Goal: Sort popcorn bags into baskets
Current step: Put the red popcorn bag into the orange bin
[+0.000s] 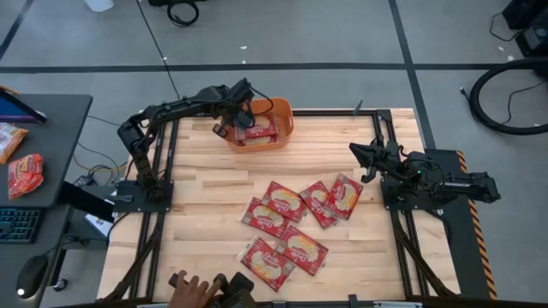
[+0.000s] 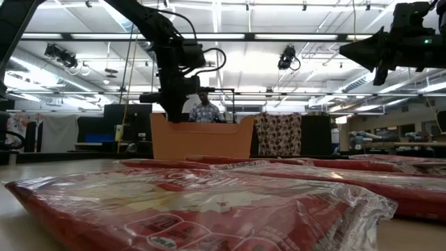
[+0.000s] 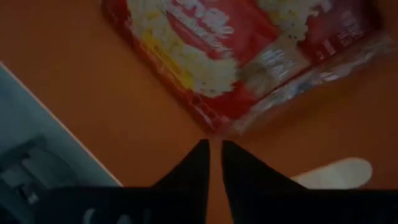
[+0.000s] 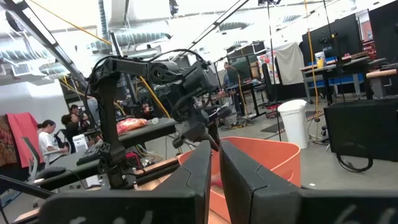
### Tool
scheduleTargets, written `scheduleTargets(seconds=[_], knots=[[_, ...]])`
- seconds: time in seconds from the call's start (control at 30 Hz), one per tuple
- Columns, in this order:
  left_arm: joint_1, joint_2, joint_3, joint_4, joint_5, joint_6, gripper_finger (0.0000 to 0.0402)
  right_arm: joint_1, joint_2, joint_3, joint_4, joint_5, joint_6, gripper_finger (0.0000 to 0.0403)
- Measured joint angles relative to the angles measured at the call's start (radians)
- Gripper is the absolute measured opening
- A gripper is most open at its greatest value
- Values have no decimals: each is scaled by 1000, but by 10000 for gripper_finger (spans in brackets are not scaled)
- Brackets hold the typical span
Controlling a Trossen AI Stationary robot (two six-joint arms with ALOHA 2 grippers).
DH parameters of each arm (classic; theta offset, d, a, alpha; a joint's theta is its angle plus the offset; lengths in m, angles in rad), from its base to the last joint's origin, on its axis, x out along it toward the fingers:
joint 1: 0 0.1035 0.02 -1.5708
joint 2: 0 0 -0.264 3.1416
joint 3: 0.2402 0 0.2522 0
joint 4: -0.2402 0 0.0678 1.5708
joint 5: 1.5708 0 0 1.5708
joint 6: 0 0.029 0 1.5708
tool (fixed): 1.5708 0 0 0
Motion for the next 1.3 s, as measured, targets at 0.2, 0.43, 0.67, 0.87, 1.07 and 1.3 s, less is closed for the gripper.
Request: scheduleTargets(seconds=[0.2, 0.43, 0.67, 0.87, 1.07, 1.3], knots=[[-63, -41, 19, 13, -36, -87, 116, 0, 0, 0, 0, 0, 0, 39], [-249, -41, 28, 128, 55, -487, 143, 0, 0, 0, 0, 0, 0, 39], [-456, 19, 23, 257, 79, -737, 175, 0, 0, 0, 3, 0, 0, 39], [-582, 49, 23, 257, 78, -898, 187, 0, 0, 0, 8, 0, 0, 39], [-701, 99, 23, 220, -31, -1021, 188, 0, 0, 0, 3, 0, 0, 39], [-842, 181, 27, 212, -152, -1156, 188, 1, 7, 0, 8, -1, 0, 39]])
